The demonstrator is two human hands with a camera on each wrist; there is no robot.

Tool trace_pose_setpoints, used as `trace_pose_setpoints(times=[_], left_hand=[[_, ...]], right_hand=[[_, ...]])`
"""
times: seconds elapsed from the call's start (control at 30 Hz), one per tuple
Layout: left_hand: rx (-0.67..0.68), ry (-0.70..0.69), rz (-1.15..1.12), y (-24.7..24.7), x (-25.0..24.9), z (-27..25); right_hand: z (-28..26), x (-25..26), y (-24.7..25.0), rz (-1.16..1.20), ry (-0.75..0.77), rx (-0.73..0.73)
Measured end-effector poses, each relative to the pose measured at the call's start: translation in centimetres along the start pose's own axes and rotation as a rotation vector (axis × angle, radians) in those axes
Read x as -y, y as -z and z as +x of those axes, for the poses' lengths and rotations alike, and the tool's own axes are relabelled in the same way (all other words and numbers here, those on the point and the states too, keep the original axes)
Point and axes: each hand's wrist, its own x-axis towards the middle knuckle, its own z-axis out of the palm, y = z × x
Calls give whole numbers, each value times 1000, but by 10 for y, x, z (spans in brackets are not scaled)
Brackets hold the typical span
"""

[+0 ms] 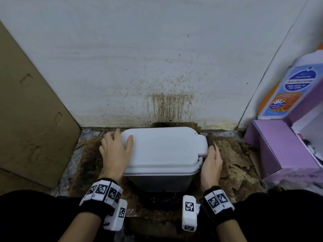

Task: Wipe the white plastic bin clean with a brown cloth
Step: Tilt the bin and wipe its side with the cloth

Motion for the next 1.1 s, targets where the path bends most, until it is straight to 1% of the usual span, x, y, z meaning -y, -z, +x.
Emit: trace_pose_setpoints(times=[0.03, 0.1, 0.17, 0.2, 0.27, 0.33, 0.47, 0.57, 0.7, 0.9, 1.0, 1.1], left_hand=[[-26, -58, -34, 0, -5, -1], [-34, -213, -82, 1, -19, -5], [-11, -376, -155, 4, -36, -9], [23, -438, -191, 6, -44, -12], [97, -528, -242, 9, -56, -17], [132, -582, -261, 8, -63, -19], [175, -597, -260, 6, -64, -18], [166, -607, -239, 2, -60, -14], [132, -596, -220, 2, -55, -12], [117, -605, -146, 5, -45, -11], [117, -603, -167, 8, -39, -8], [112, -591, -205, 12, -31, -2]], right_hand=[[-3, 2, -4, 8, 6, 18], [-10, 5, -12, 32, 4, 53], [-17, 10, -21, 51, -2, 90], [-22, 13, -25, 66, -4, 117], [-30, 17, -34, 98, -1, 176], [-37, 20, -41, 119, 15, 229], [-45, 19, -51, 85, 45, 335], [-49, 18, -56, 31, 41, 380], [-52, 24, -64, 131, -2, 399], [-58, 26, -70, 152, -15, 469], [-60, 25, -74, 175, -7, 464], [-61, 22, -75, 208, -41, 377]])
